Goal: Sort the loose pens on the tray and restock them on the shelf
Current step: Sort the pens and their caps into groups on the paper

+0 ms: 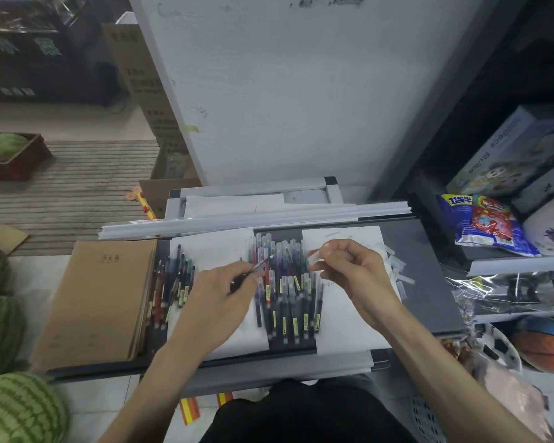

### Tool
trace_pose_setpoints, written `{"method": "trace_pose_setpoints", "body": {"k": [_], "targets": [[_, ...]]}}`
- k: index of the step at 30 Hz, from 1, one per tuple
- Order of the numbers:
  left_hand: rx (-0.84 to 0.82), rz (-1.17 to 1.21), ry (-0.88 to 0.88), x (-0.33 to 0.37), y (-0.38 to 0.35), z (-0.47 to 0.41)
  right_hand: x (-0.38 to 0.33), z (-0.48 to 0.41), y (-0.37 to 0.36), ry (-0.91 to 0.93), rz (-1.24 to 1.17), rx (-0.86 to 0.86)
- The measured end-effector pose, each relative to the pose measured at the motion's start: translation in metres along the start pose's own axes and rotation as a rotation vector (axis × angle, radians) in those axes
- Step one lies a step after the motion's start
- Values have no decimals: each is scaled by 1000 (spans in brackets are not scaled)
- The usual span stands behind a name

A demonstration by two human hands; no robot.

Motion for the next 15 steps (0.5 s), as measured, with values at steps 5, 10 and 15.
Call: {"method": "trace_pose_setpoints", "body": {"k": [5, 10, 15], "targets": [[-26, 65, -178, 42, 1, 20, -14, 19, -26, 9, -216, -90], [-15, 29, -254, 57, 7, 29, -30, 35, -33, 133, 56, -122], [-75, -82, -275, 53, 5, 29, -45, 43, -36, 198, 294, -143]]}}
Point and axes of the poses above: each hand's wrist, its own z-axis away from the middle knuckle, its own y-axis out of the back of the hand, x = y × z, the point moved 4 cm from there along -z, towards the middle knuckle, and after that the axes turned 12 degrees about -x, right-handed, at the moved point
